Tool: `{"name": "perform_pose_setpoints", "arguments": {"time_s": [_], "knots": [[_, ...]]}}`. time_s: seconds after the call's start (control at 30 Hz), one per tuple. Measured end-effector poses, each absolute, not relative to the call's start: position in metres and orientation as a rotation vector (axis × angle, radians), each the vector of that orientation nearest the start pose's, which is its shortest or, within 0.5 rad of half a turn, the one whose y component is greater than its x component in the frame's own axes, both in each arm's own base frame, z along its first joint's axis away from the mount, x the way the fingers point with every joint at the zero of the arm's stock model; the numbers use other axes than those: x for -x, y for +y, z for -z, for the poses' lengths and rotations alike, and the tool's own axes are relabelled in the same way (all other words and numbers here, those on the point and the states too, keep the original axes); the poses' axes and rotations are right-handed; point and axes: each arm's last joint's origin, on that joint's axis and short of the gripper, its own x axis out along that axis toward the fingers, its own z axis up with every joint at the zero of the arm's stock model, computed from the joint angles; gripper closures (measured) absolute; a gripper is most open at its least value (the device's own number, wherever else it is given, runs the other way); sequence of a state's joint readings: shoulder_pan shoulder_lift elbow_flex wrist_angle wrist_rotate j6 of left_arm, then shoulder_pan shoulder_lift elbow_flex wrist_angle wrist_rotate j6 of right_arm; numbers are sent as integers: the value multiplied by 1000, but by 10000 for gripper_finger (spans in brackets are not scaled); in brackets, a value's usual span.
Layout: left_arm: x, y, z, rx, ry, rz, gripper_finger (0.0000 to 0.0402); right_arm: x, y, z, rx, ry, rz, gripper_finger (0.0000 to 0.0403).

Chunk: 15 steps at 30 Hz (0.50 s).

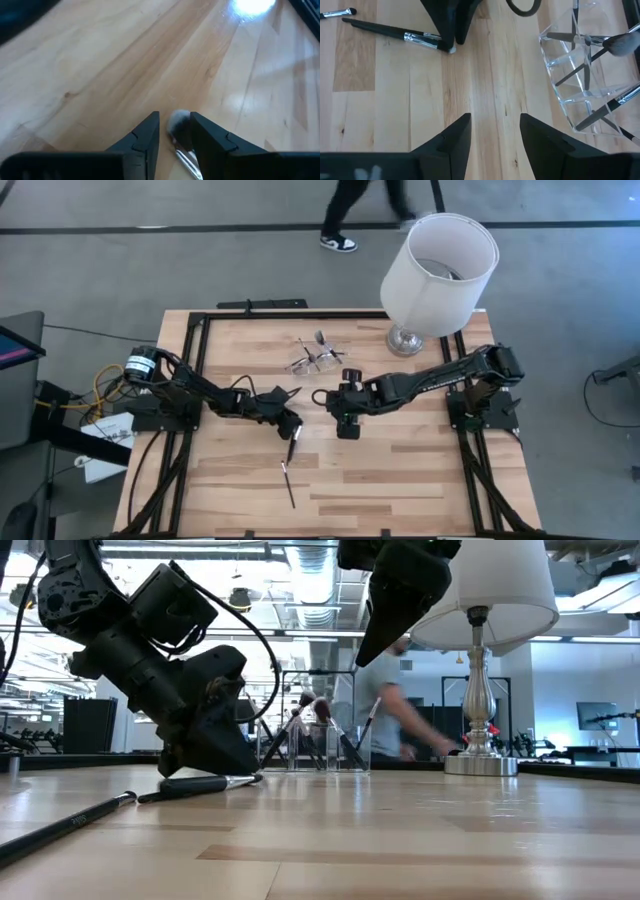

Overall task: Sort items
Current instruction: Put the powder brush into the transparent organizer

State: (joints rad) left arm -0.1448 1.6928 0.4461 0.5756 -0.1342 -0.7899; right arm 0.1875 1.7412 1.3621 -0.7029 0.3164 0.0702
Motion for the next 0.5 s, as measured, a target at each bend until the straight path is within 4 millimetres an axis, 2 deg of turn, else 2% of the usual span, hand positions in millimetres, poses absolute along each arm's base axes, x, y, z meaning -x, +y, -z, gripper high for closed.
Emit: {"name": "perform_pose_setpoints", "arguments": {"time_s": [0.27,0.5], "knots": [[-260,-32,-98,642,628,-205,295,-355,58,-245,206,1042,153,243],[-254,-33,-140,643,516,-123,312,-355,58,-245,208,1042,152,242]]}}
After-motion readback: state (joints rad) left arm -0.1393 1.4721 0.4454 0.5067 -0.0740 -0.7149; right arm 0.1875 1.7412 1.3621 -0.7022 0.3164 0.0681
